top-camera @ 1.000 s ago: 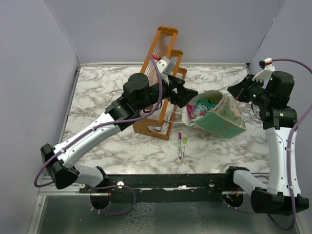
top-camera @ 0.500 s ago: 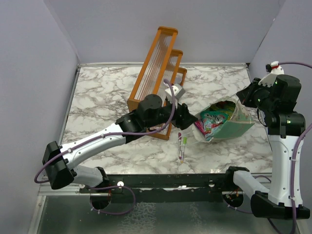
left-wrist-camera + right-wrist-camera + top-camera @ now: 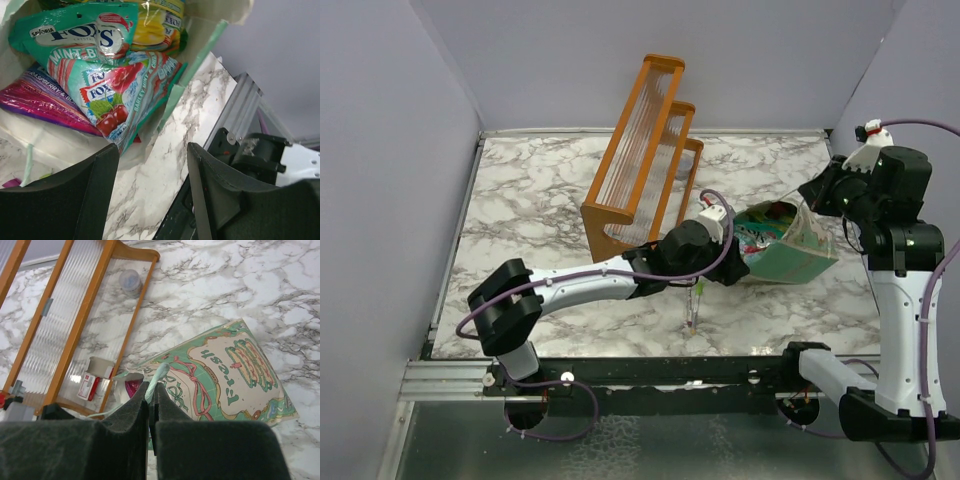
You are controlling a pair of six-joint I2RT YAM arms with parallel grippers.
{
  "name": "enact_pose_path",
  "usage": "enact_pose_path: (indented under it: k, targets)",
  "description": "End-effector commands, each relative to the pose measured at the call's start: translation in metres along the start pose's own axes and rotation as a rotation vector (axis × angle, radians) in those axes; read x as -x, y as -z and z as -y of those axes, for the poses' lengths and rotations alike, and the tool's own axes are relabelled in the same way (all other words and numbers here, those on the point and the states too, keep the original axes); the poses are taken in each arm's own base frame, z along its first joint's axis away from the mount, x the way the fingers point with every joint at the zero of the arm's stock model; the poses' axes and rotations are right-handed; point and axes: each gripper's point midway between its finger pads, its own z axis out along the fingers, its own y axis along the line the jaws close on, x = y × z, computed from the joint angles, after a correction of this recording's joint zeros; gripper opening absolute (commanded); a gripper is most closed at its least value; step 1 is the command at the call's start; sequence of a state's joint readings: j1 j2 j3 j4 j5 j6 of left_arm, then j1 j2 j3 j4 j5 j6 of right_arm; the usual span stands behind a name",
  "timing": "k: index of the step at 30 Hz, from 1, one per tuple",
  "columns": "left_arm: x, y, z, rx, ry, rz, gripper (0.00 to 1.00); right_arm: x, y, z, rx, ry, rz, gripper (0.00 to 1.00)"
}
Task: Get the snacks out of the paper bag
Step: Take out the snack from the paper bag.
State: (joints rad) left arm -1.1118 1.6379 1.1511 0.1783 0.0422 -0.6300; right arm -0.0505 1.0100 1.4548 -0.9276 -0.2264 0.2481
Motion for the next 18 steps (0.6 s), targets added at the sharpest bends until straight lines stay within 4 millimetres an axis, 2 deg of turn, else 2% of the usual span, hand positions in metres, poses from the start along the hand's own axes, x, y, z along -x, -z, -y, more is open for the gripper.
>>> enact_pose_path:
  k: [1,6,9,11,18]
  targets:
    - [0.036,-0.01,0.001,0.058,0.057,0.127,0.6,0.043,0.014,-0.015,0.032,0.071,0.166,0.01]
    - [0.035,-0.012,-0.015,0.13,0.106,0.144,0.57,0.044,0.018,-0.018,0.021,0.094,0.181,0.01]
    - [0.036,-0.015,-0.023,0.143,0.16,0.138,0.51,0.043,0.02,-0.018,0.02,0.097,0.186,0.01]
    - [0.03,-0.024,-0.029,0.147,0.181,0.114,0.48,0.041,0.021,-0.019,0.026,0.099,0.187,0.01]
    - [0.026,-0.044,-0.039,0.202,0.177,0.076,0.63,0.039,0.022,-0.022,0.04,0.107,0.187,0.01]
